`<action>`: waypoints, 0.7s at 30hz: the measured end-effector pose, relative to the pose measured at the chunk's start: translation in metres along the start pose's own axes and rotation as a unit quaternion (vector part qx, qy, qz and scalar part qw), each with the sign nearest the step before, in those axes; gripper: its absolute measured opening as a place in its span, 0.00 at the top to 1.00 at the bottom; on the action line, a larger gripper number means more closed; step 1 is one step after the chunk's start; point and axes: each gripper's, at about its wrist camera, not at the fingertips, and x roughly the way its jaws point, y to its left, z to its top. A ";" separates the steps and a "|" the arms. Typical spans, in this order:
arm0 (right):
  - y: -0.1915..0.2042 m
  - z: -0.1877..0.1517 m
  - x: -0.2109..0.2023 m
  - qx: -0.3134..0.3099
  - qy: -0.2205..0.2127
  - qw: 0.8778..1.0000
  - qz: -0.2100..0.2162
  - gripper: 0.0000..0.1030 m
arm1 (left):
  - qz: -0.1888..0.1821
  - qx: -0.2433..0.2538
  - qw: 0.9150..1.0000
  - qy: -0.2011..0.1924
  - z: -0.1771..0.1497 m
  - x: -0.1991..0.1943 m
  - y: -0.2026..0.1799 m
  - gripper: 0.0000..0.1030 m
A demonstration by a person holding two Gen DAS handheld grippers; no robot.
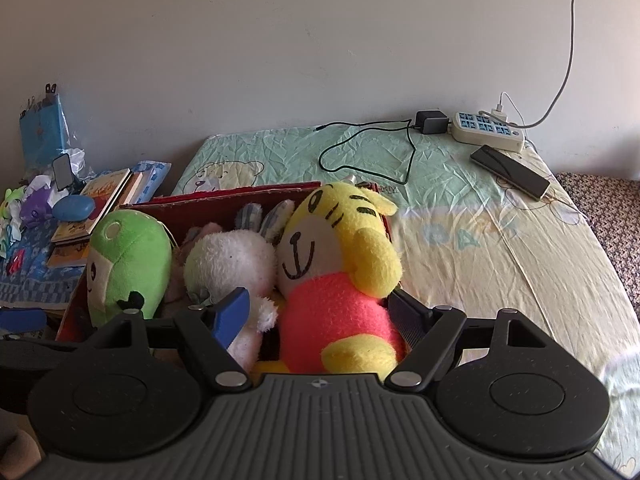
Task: Organize objects
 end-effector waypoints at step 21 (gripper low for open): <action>-0.012 0.002 0.005 0.001 0.008 1.000 0.016 0.23 | -0.015 0.008 1.000 -0.006 0.002 -0.002 -0.010 0.00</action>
